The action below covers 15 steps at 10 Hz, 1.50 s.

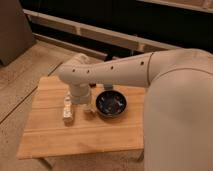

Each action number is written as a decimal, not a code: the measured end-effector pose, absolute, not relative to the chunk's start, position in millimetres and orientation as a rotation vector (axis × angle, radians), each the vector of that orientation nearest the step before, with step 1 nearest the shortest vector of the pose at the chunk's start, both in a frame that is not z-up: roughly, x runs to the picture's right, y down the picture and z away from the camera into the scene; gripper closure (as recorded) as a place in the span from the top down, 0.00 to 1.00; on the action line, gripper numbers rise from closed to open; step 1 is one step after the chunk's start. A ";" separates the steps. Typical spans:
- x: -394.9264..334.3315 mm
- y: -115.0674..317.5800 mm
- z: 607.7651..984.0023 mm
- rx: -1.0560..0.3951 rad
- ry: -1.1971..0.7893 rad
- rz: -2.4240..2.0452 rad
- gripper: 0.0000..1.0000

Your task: Push the ceramic bowl across the table

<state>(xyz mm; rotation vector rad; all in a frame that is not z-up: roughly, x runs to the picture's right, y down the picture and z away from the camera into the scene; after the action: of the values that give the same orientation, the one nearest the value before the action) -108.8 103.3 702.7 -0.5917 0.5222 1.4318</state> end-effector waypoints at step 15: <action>-97.1 30.2 698.3 -0.364 0.218 1.557 0.65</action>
<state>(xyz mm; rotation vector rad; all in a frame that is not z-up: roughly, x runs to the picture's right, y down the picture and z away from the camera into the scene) -97.1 30.2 698.3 -0.3644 0.2185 1.5570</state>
